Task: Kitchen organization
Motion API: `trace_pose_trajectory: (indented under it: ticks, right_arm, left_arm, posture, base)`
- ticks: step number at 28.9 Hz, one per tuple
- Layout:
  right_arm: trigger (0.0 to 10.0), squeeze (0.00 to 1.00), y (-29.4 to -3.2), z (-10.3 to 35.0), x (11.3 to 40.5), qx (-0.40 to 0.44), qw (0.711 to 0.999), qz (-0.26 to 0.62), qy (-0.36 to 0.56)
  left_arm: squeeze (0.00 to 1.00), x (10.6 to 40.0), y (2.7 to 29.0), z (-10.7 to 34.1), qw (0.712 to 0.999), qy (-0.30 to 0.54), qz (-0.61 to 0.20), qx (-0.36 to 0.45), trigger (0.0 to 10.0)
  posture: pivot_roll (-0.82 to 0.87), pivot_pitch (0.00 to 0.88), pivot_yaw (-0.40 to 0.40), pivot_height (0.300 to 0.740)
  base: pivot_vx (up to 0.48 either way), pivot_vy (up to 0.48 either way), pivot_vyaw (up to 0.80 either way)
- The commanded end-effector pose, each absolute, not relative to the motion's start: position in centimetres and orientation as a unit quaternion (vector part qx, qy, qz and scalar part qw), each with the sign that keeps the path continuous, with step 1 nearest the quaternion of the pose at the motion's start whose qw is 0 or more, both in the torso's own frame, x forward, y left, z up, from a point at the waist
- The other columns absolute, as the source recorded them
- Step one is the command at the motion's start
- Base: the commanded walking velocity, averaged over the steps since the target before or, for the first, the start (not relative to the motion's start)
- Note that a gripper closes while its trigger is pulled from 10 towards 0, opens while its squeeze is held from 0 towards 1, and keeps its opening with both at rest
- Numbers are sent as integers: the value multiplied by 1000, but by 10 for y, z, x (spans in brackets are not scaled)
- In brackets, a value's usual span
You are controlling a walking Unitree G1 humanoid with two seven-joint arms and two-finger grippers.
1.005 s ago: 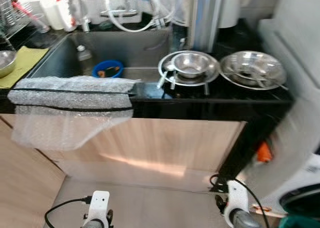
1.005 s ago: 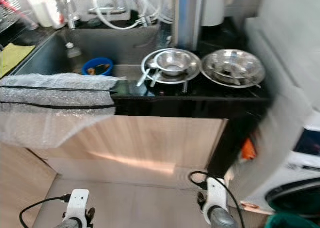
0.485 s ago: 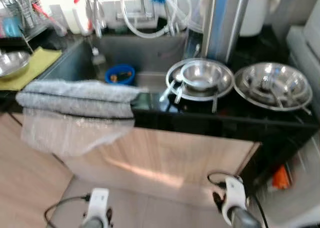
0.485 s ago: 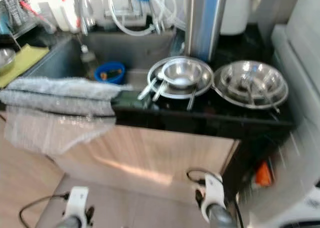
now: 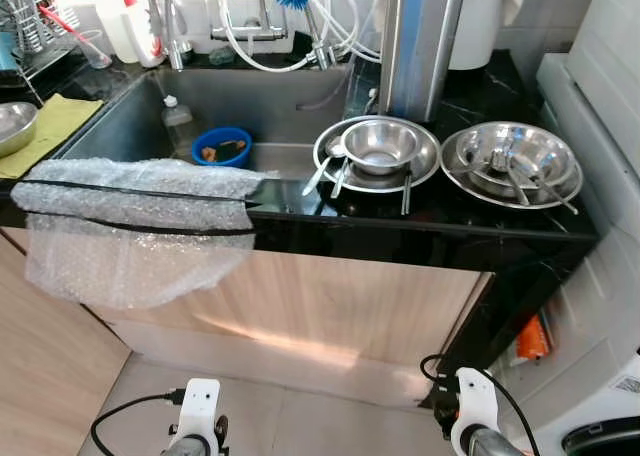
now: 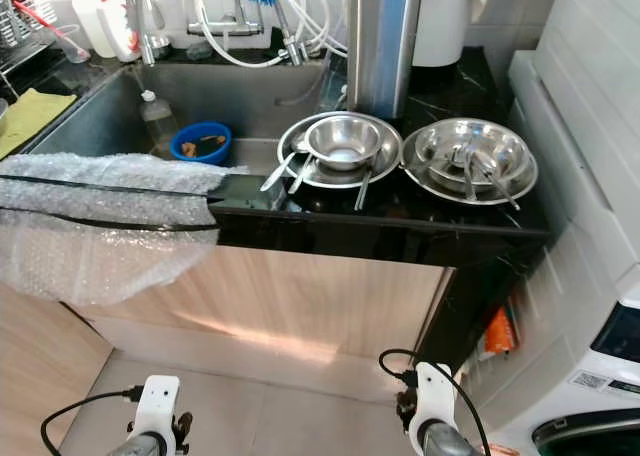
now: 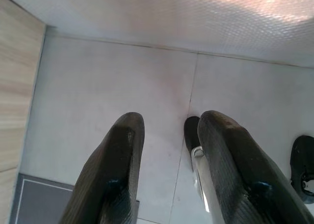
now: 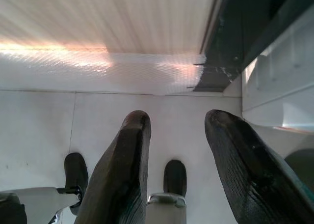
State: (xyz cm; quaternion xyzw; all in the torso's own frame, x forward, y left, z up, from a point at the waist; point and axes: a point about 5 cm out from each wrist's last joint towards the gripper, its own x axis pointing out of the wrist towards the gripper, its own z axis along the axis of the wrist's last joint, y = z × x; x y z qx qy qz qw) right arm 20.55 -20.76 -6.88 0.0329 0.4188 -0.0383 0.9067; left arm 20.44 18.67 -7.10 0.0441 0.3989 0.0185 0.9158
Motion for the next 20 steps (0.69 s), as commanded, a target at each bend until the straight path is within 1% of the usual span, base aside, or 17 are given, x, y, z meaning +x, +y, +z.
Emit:
trace_pose_trajectory:
  ticks: [1, 3, 7, 17, 20]
  right_arm:
    - [10000, 0, -201, -70, 206, 39, 905, -32, 422]
    - [10000, 0, -201, -70, 205, 39, 904, -33, 425]
    - [10000, 0, -201, -70, 206, 39, 903, -35, 426]
    - [10000, 0, -200, -70, 207, 36, 905, -33, 422]
    - [10000, 0, -200, -70, 206, 41, 904, -35, 425]
  left_arm:
    - [0, 200, 193, -73, 911, 409, 29, 38, 10000]
    - [0, 199, 193, -73, 911, 409, 29, 38, 10000]
    - [0, 197, 194, -74, 910, 412, 29, 38, 10000]
    - [0, 198, 194, -74, 910, 411, 28, 40, 10000]
    - [0, 199, 194, -74, 911, 410, 28, 41, 10000]
  posture:
    - [29, 72, 66, 740]
    - [30, 75, 66, 740]
    - [31, 79, 67, 740]
    - [31, 80, 70, 740]
    - [32, 80, 72, 740]
  base:
    - [0, 330, 0]
    - [0, 343, 0]
    - [0, 349, -738]
    - [0, 353, 0]
    - [0, 352, -669]
